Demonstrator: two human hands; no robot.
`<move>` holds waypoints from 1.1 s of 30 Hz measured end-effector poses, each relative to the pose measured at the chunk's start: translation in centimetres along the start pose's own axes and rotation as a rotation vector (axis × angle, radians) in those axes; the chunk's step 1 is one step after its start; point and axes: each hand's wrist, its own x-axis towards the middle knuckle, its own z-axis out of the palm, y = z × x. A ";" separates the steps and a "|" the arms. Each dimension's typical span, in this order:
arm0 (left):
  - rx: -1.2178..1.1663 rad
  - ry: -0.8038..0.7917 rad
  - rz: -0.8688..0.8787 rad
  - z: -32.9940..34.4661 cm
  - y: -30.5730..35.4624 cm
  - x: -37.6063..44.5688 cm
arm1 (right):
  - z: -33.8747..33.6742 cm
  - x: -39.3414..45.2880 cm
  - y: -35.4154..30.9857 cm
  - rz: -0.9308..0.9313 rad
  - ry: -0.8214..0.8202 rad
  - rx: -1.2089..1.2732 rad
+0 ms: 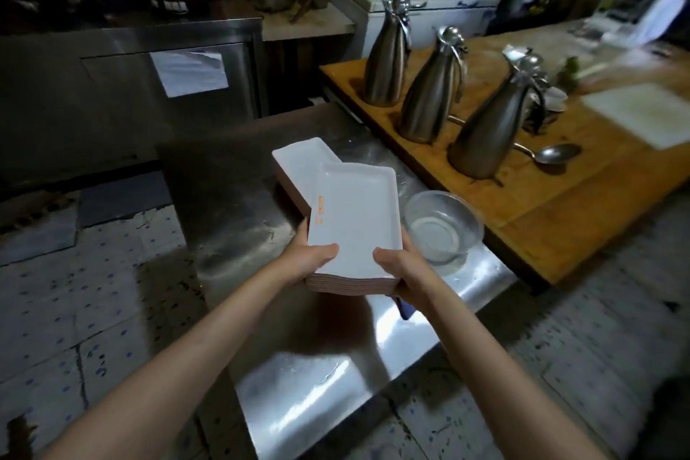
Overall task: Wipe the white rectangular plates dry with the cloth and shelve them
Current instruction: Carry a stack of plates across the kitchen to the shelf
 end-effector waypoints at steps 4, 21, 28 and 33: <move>-0.001 -0.119 0.040 5.3 1.3 0.3 | -4.6 -3.1 -0.5 -0.080 0.062 0.016; 0.095 -0.575 0.071 35.3 3.7 2.2 | -31.7 -14.6 0.7 -0.155 0.404 0.254; 0.154 -0.666 0.038 45.8 3.5 3.6 | -40.4 -17.6 1.0 -0.149 0.552 0.359; 0.211 -0.743 0.078 52.1 4.7 5.3 | -45.8 -17.9 0.8 -0.124 0.637 0.404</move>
